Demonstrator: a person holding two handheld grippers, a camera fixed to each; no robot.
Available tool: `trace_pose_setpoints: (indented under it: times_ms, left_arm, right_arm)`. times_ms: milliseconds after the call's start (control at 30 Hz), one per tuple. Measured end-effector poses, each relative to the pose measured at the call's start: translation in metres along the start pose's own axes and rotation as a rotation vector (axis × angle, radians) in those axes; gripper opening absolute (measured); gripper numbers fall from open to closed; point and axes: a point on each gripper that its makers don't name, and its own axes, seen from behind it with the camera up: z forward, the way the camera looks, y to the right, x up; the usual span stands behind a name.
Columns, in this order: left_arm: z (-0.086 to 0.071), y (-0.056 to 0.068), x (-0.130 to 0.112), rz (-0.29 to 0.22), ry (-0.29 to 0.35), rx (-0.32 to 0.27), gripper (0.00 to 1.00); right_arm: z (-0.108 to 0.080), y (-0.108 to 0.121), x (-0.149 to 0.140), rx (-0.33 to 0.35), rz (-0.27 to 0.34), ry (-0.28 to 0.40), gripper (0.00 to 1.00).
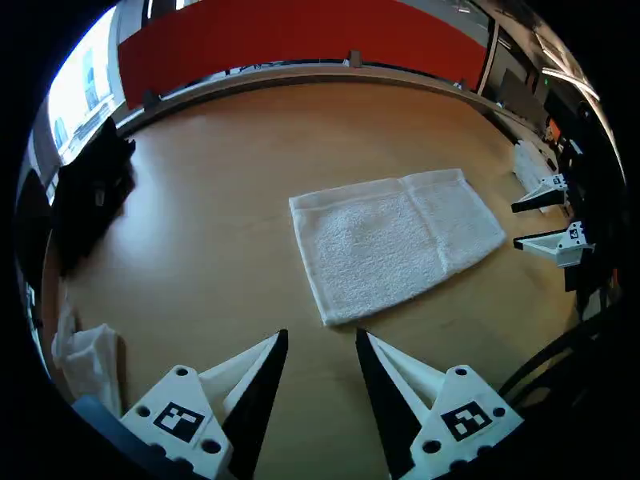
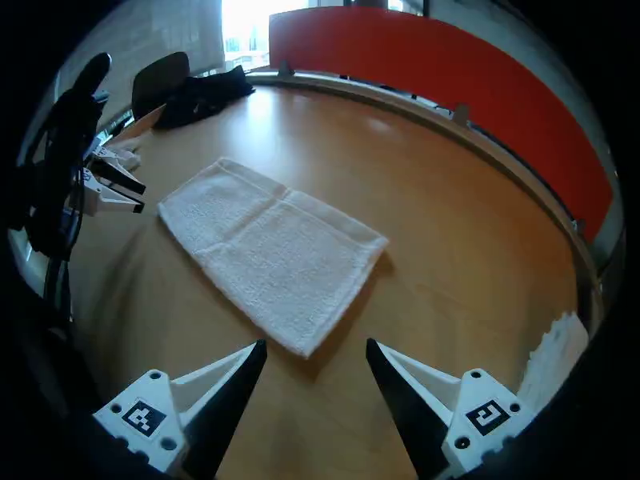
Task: Fold towel
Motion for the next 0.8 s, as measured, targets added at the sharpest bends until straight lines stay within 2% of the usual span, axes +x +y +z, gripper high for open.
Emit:
trace_pose_setpoints:
  times_ms: [367, 800]
  left_arm:
    - [-0.018, -0.008, -0.017, -0.038, 0.004, 0.023, 0.62]
    - [-0.031, -0.011, -0.027, -0.094, 0.011, 0.028, 0.60]
  right_arm:
    - [0.006, -0.002, -0.004, 0.032, -0.034, -0.020, 0.95]
    - [0.013, -0.005, -0.007, 0.052, -0.060, -0.035, 0.95]
